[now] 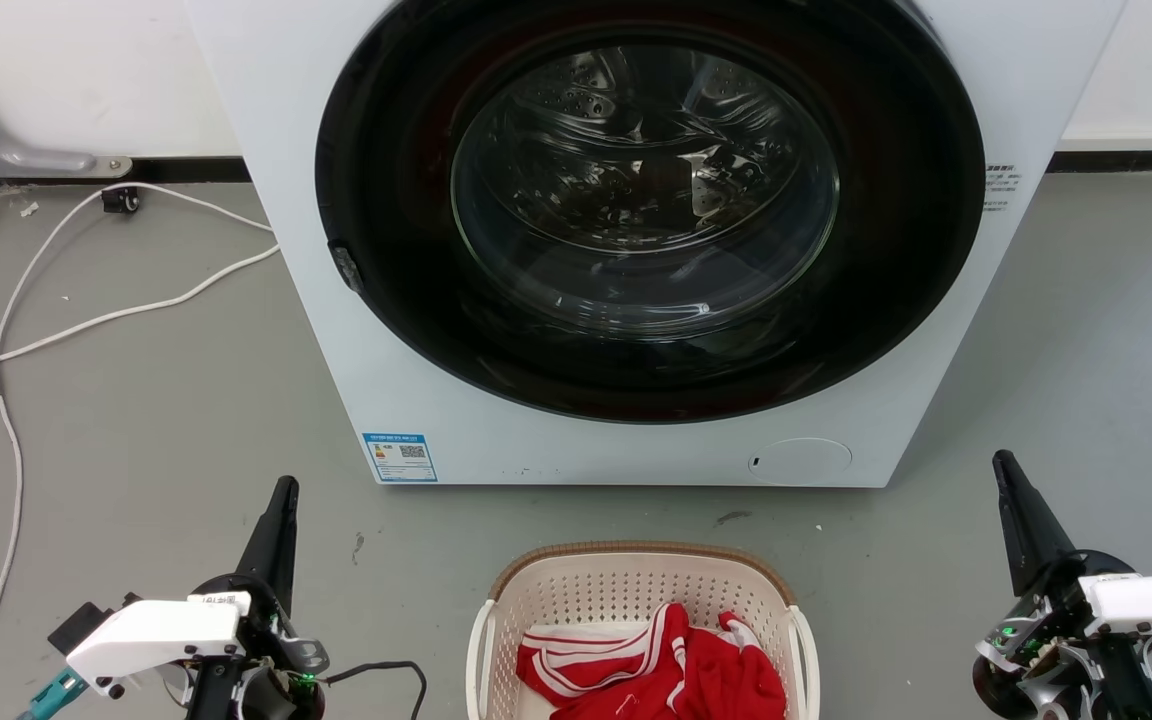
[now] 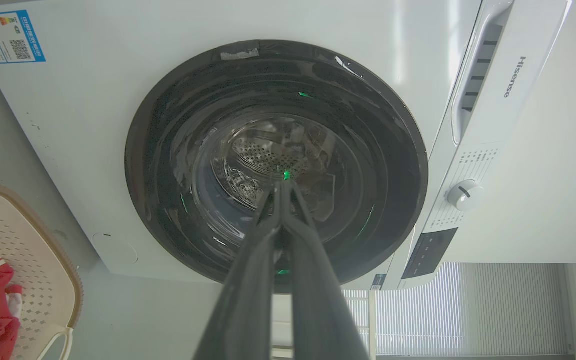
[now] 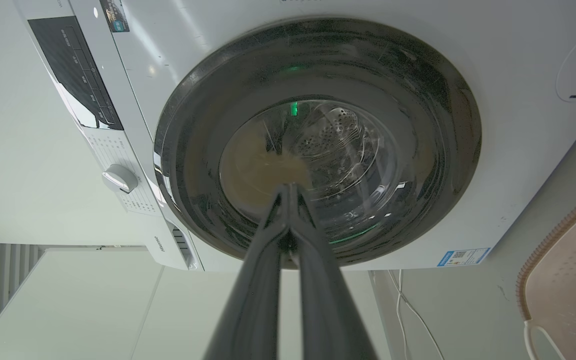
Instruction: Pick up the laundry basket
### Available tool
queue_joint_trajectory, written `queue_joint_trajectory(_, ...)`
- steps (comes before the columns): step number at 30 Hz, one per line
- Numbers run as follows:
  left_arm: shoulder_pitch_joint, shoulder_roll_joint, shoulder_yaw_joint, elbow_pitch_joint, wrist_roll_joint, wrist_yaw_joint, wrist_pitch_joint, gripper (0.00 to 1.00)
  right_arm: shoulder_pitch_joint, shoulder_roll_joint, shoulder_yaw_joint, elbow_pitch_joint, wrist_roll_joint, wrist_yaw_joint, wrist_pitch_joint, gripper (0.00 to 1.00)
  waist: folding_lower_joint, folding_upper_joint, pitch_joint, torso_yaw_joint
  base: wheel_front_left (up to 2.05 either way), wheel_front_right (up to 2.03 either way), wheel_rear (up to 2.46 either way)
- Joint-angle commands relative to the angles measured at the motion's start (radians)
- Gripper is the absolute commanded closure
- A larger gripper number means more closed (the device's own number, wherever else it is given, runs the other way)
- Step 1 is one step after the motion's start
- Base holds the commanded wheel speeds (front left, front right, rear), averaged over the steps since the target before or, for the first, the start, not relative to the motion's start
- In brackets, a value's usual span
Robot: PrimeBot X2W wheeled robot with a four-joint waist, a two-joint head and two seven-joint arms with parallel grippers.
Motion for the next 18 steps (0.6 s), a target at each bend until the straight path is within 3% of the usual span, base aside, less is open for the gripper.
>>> queue_joint_trajectory(1, -0.01, -0.001, 0.003, 0.002, 0.003, -0.002, 0.005, 1.0, -0.012, 0.004, -0.002, 0.001, -0.004, 0.0, 0.004, 1.0, 0.0, 0.0, 0.0, 0.0, 0.0, 0.0, 0.0)
queue_joint_trajectory(18, -0.01, -0.003, 0.006, 0.002, 0.006, -0.002, 0.006, 1.0, -0.012, 0.005, -0.003, 0.001, -0.006, 0.0, 0.005, 1.0, 0.0, 0.0, 0.0, 0.0, 0.0, 0.0, 0.0)
